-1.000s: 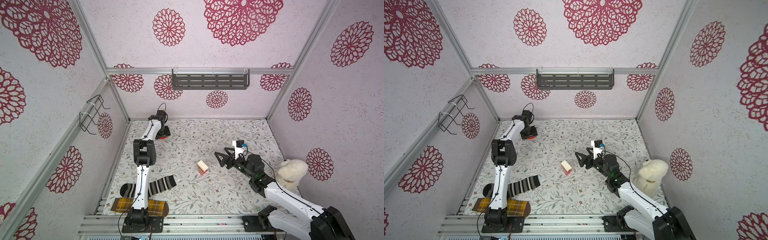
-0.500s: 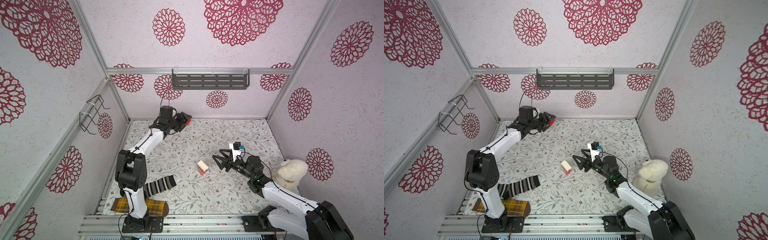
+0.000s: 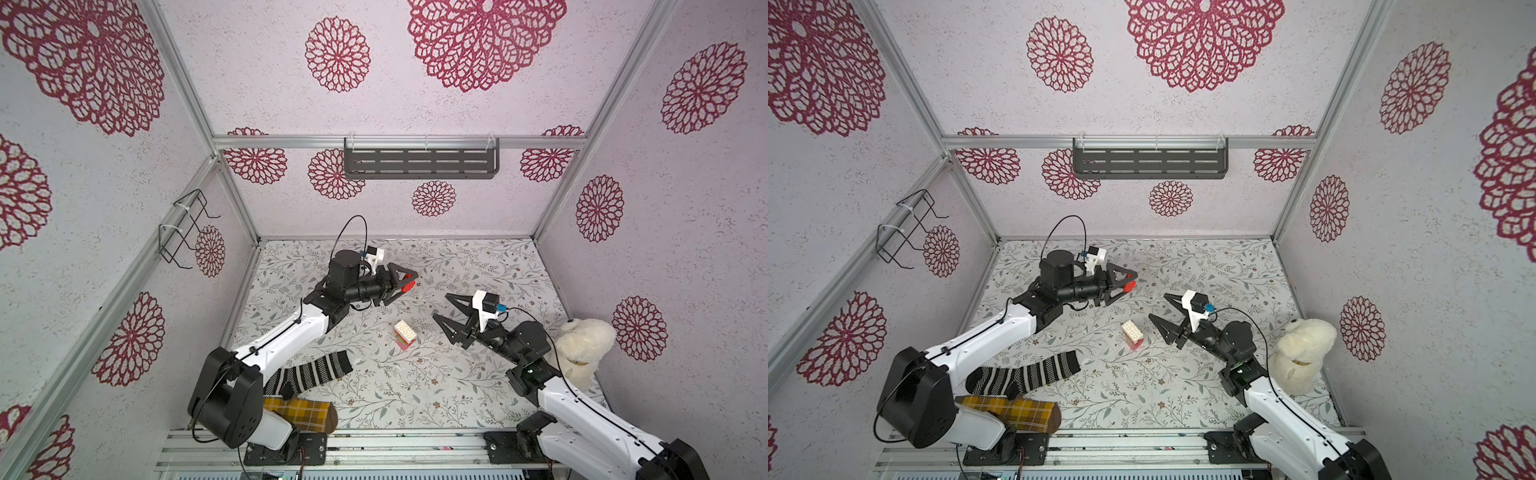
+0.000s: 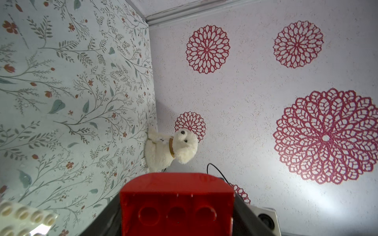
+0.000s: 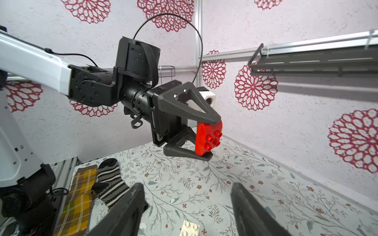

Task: Assemble an ice cream with lego
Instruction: Pick up the lego brick from the center of the board.

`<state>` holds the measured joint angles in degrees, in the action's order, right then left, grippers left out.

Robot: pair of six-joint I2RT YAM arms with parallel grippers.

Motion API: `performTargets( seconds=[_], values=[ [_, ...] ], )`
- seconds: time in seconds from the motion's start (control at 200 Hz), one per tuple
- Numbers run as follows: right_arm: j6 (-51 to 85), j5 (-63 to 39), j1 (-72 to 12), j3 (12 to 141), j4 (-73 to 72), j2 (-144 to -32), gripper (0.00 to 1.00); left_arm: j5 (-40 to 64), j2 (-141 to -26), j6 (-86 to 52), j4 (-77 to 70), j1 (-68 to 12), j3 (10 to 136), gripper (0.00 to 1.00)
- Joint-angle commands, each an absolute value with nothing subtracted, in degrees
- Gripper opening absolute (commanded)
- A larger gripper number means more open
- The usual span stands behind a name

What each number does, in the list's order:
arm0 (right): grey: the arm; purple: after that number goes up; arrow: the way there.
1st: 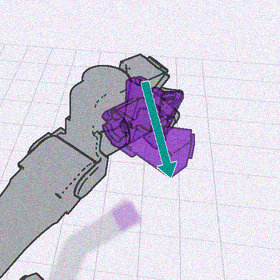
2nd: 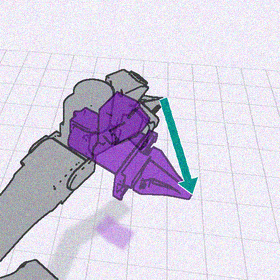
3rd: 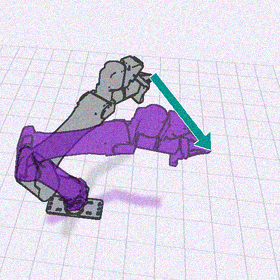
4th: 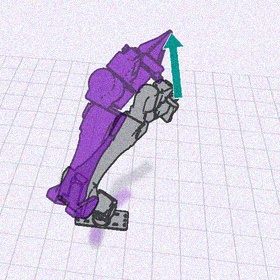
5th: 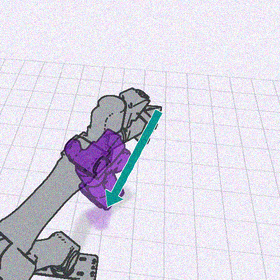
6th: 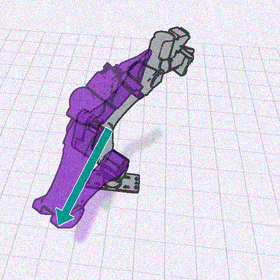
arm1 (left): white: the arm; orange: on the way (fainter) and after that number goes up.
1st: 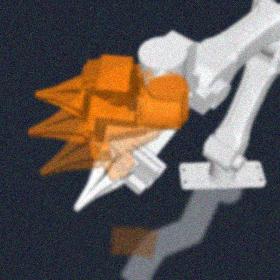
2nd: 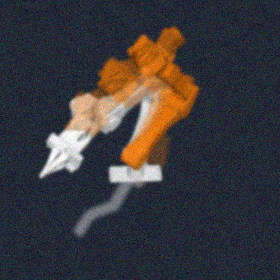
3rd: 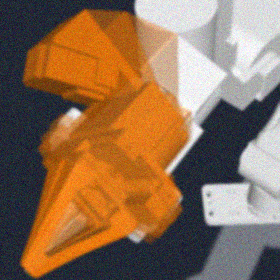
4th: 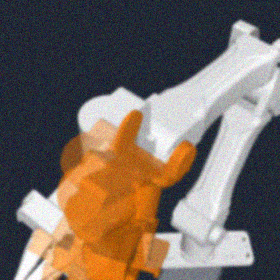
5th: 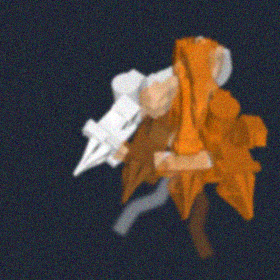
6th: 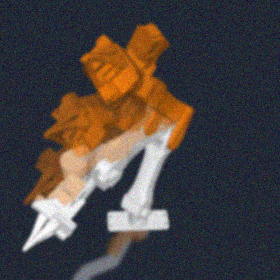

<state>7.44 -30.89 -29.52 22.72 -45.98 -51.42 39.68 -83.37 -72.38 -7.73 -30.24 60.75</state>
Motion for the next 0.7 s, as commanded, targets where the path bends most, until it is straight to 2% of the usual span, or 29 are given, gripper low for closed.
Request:
performTargets(
  seconds=[0.0, 0.1, 0.36, 0.695],
  values=[
    [5.5, -39.5, -29.3, 26.4, -44.1, -53.8, 0.68, 44.5, -80.8, -70.0, -6.5, -31.3, 59.2, 0.01],
    [3.6, -42.4, -29.2, 30.2, -39.6, -56.4, 0.64, 45.5, -79.5, -70.0, -6.7, -32.5, 57.5, 0.02],
    [2.3, -42.5, -29.4, 36.9, -35.5, -60.6, 0.62, 46.1, -78.4, -71.1, -10.0, -34.6, 55.6, 0.04],
    [2.0, -43.3, -29.5, 37.7, -34.9, -63.7, 0.61, 46.6, -78.2, -71.6, -11.6, -35.3, 55.8, 0.04]
  ],
)
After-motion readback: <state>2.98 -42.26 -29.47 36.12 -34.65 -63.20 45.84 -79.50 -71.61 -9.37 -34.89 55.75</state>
